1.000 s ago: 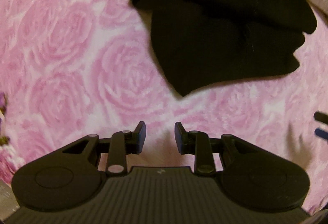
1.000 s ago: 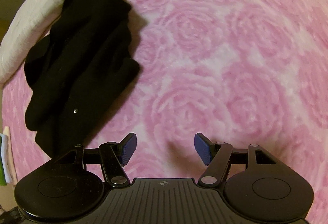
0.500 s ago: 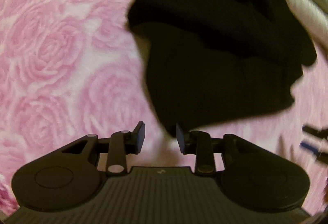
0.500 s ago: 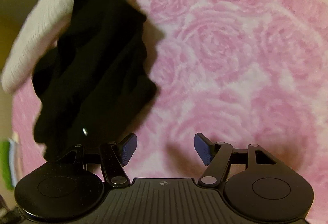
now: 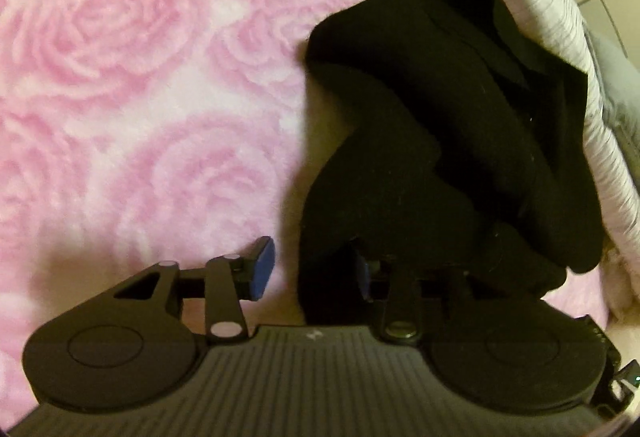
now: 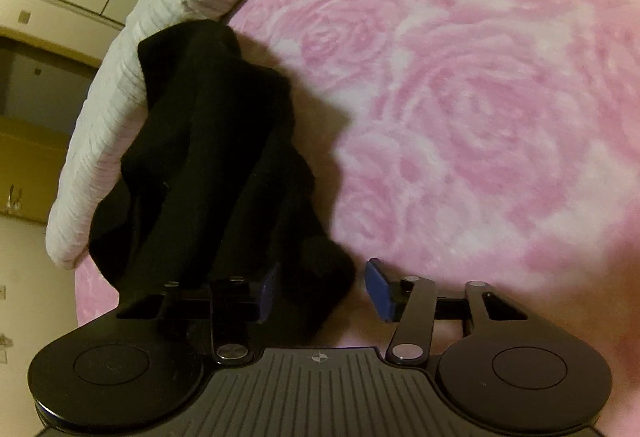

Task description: Fold clothes

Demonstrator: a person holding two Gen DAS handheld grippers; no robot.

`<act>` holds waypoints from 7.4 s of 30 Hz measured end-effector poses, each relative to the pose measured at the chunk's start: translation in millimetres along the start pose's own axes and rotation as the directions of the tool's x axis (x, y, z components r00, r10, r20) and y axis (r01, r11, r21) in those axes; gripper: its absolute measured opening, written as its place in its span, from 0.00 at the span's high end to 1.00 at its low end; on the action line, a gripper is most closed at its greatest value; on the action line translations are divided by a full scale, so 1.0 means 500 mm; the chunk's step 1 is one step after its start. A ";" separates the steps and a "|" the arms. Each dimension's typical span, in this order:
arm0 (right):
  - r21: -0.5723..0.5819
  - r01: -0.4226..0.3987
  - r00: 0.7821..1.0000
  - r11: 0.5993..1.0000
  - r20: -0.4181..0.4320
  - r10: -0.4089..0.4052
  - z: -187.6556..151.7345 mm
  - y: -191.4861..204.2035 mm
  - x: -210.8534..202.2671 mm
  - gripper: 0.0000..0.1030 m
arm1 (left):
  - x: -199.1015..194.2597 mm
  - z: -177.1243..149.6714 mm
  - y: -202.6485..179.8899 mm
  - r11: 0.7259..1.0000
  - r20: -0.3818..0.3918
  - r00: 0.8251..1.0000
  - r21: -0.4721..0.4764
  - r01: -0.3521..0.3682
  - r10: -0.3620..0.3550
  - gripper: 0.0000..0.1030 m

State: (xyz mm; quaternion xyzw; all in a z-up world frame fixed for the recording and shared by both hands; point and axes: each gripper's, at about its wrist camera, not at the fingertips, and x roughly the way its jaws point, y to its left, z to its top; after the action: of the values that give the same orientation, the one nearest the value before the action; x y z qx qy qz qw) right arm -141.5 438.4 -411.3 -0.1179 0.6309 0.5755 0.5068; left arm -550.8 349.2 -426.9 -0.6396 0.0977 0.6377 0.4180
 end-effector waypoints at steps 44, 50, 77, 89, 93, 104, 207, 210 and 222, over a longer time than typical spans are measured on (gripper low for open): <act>0.122 0.148 0.989 0.981 -0.017 -0.147 -0.388 -0.162 -0.219 0.52 | -0.119 -0.088 0.241 0.984 -0.166 0.971 0.003 0.176 -0.173 0.66; 0.032 0.142 0.989 0.989 -0.045 -0.140 -0.385 -0.143 -0.225 0.92 | -0.142 -0.090 0.184 0.953 -0.168 0.972 0.228 0.201 -0.165 0.94; -0.084 0.017 0.980 0.996 -0.194 -0.033 -0.532 -0.214 -0.354 0.91 | -0.292 -0.241 0.271 0.944 -0.067 0.997 0.324 0.061 -0.041 0.92; 0.101 -0.105 0.979 0.989 -0.167 0.121 -0.542 -0.301 -0.259 0.91 | -0.235 -0.256 0.309 0.958 -0.096 0.990 0.256 0.129 -0.108 0.93; 0.151 -0.195 0.961 0.969 -0.167 0.219 -0.491 -0.233 -0.317 0.92 | -0.336 -0.208 0.254 0.918 -0.119 0.957 0.273 0.287 -0.264 0.94; -0.312 -0.585 0.727 0.749 0.207 0.654 -0.222 0.205 -0.800 0.92 | -0.912 0.018 -0.072 0.531 0.088 0.621 0.621 0.577 -0.779 0.93; -0.003 -0.272 0.953 0.962 0.139 0.270 -0.530 -0.209 -0.231 0.90 | -0.230 -0.254 0.356 0.820 0.018 0.903 0.428 0.381 -0.429 0.93; -0.042 -0.266 0.951 0.963 0.151 0.269 -0.532 -0.216 -0.283 0.90 | -0.277 -0.292 0.336 0.784 0.019 0.899 0.499 0.370 -0.437 0.93; -0.100 -0.082 0.980 0.992 0.173 0.099 -0.645 -0.249 -0.318 0.90 | -0.282 -0.376 0.389 0.788 0.029 0.924 0.534 0.307 -0.380 0.93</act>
State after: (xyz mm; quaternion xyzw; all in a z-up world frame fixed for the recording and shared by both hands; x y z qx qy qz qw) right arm -140.0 57.8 -420.5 -0.0604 0.5606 0.6348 0.5284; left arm -564.6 44.9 -410.8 -0.4650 0.1196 0.5418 0.6898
